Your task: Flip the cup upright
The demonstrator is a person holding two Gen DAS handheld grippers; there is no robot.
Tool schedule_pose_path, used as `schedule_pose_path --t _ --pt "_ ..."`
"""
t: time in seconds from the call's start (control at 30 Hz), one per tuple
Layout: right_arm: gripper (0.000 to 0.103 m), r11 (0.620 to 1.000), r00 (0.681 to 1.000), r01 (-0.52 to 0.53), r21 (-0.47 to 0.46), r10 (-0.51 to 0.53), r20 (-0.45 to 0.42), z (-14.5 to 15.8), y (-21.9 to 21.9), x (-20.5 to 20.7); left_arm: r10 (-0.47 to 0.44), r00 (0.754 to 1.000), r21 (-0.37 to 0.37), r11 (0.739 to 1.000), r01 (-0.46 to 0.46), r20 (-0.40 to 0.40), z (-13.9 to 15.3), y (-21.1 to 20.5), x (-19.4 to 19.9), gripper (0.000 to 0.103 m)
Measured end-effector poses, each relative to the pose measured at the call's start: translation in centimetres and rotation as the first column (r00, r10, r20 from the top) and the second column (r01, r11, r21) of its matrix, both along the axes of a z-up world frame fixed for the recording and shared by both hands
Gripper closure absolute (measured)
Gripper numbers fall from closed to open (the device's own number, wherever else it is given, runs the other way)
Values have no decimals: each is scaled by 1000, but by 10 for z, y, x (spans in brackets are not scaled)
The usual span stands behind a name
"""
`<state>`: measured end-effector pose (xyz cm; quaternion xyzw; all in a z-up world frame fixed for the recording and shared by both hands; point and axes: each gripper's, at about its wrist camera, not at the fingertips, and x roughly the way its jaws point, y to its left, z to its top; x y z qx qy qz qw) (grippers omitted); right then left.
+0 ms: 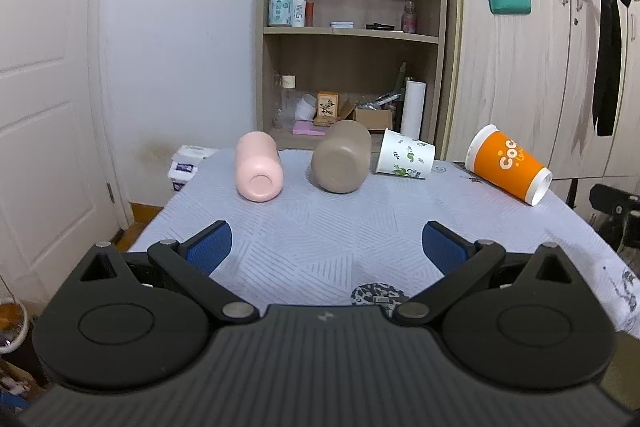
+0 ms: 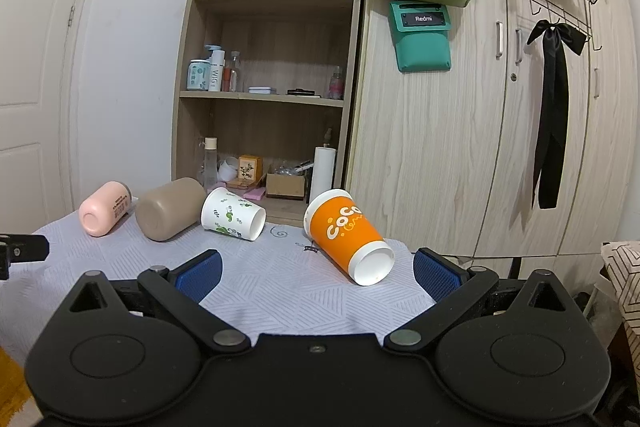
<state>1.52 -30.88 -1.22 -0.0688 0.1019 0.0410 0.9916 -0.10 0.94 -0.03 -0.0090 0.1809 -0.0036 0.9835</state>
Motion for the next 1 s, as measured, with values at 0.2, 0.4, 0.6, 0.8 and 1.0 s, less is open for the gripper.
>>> schedule_pose_path --t 0.2,0.4,0.6,0.8,1.0 --pt "0 1000 1000 4 -2 -4 -3 1 -1 0 -4 1000 -4 1000 4 -1 -1 -1 -2 0" --pt "0 1000 1000 6 -9 -6 -2 2 0 0 -6 1000 -16 1000 6 0 0 3 -2 0" --pt "0 1000 1000 5 -13 -5 -7 1 0 1 0 1000 -13 1000 0 -9 -1 4 0 0" --pt "0 1000 1000 5 -18 -6 -11 1 -1 3 0 1000 -11 1000 0 -19 -2 2 3 0" --pt "0 1000 1000 4 -19 -5 -14 1 -1 4 3 1000 -8 1000 -3 -21 -2 1 3 0"
